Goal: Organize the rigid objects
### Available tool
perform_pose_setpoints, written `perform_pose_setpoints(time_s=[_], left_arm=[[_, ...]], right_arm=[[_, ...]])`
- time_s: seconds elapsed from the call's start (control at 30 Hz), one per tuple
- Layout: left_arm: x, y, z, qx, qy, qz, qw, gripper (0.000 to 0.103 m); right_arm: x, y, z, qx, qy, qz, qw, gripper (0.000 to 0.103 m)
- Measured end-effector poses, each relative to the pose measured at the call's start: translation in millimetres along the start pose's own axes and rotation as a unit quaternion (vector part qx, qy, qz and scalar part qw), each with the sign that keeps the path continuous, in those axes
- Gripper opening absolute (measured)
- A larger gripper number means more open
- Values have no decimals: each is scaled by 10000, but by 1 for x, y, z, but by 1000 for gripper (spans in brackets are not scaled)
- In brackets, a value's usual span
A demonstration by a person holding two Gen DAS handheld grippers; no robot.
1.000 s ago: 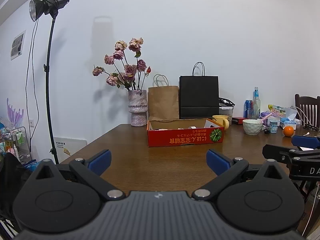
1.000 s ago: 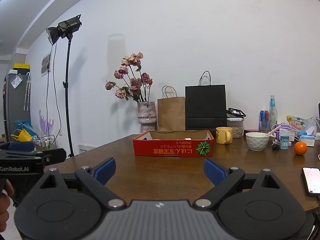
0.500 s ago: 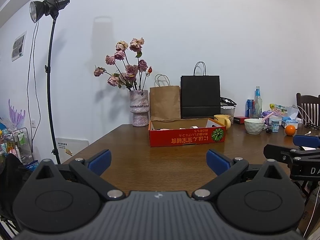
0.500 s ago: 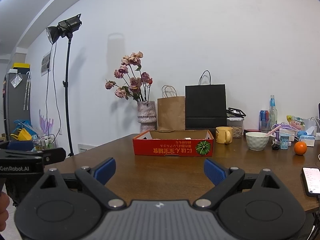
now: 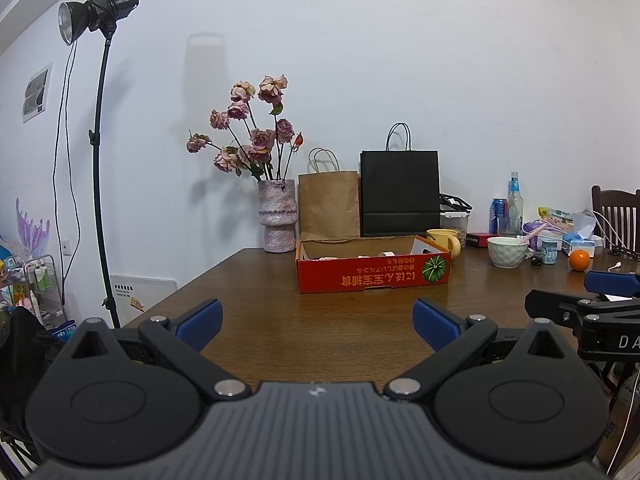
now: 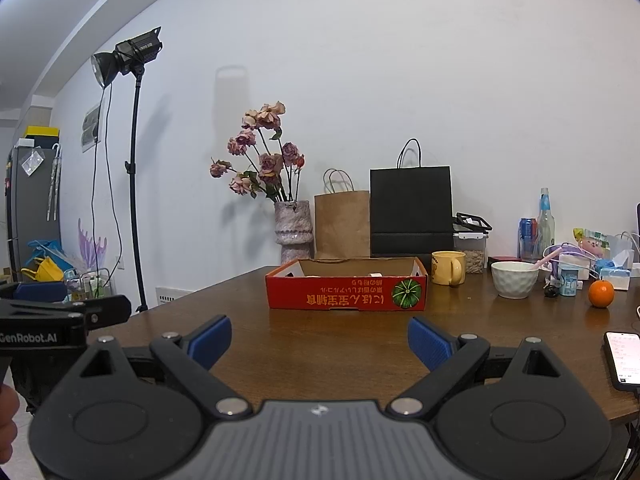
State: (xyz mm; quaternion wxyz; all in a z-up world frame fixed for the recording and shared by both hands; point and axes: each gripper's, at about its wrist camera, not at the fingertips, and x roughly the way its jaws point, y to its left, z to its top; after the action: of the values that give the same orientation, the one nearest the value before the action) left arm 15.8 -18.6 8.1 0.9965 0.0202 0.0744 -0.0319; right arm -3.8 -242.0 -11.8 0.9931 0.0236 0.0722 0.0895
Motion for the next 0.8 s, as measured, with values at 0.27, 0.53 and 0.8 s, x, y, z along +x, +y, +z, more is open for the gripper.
perform_pose_setpoints(time_s=[0.27, 0.53, 0.8], left_arm=[[0, 0, 0, -7, 25, -23, 10000, 103], [0, 0, -1, -10, 29, -21, 10000, 103], [0, 0, -1, -12, 32, -27, 10000, 103]], right_arm=[[0, 0, 0, 6, 10, 5, 10000, 95], [1, 0, 0, 7, 15, 7, 10000, 95], [1, 1, -1, 8, 26, 12, 10000, 95]])
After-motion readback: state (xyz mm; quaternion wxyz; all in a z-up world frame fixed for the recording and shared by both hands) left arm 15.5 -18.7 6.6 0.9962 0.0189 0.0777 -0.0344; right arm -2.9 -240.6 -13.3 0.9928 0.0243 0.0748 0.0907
